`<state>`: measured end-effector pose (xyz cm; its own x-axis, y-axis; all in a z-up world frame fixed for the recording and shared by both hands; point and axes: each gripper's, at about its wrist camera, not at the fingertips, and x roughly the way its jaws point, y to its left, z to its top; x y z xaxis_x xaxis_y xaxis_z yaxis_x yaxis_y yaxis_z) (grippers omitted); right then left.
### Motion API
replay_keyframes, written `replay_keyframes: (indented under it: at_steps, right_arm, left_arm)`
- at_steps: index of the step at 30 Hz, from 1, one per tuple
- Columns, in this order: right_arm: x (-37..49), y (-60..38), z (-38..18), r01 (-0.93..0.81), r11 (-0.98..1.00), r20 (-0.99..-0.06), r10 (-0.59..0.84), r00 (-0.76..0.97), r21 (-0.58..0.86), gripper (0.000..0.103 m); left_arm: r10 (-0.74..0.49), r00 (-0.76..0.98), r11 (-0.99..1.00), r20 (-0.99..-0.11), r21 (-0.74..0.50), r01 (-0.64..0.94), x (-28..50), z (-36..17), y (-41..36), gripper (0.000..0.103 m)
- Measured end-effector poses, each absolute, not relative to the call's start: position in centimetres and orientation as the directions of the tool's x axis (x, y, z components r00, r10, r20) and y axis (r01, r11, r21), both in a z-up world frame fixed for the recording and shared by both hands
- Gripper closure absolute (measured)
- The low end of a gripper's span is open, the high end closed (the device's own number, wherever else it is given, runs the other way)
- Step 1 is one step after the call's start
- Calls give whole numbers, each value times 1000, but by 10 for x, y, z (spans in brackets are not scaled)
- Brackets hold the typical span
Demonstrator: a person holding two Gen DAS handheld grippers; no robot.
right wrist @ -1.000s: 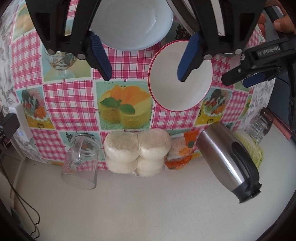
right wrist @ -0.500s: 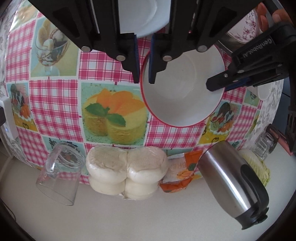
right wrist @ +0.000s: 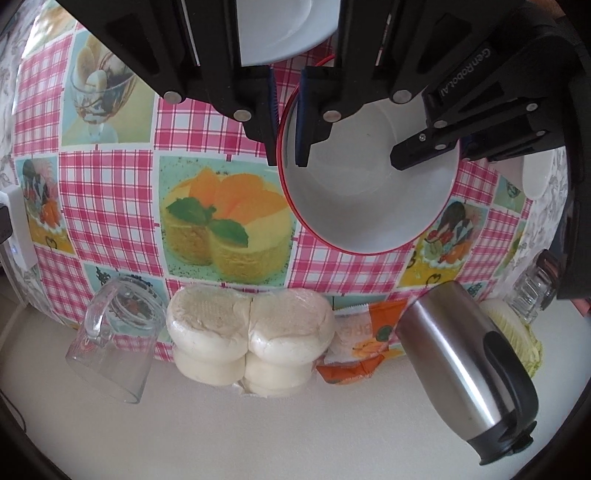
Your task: Organize plates and bowls
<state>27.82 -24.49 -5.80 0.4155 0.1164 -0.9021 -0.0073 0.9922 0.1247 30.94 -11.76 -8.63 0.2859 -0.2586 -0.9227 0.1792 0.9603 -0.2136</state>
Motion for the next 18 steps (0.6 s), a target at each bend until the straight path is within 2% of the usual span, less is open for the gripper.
replay_keyframes:
  at_steps: [10,14,18]
  right_arm:
    - [258,-240,-7,-37,995,-861,99,498,93,95]
    - [239,-233,9,-51,997,-853,81,515,64,95]
    - [218,-231,20,-54,996,-847,93,523,75,95]
  left_arm:
    - [-258,404,964,-878,-206,169,285,-32,-106,92]
    - [-217,433,972,-875,-152,181,265,-17,-112,92]
    - [-231,437,971,-869,-177,161,242,-10,-104,92]
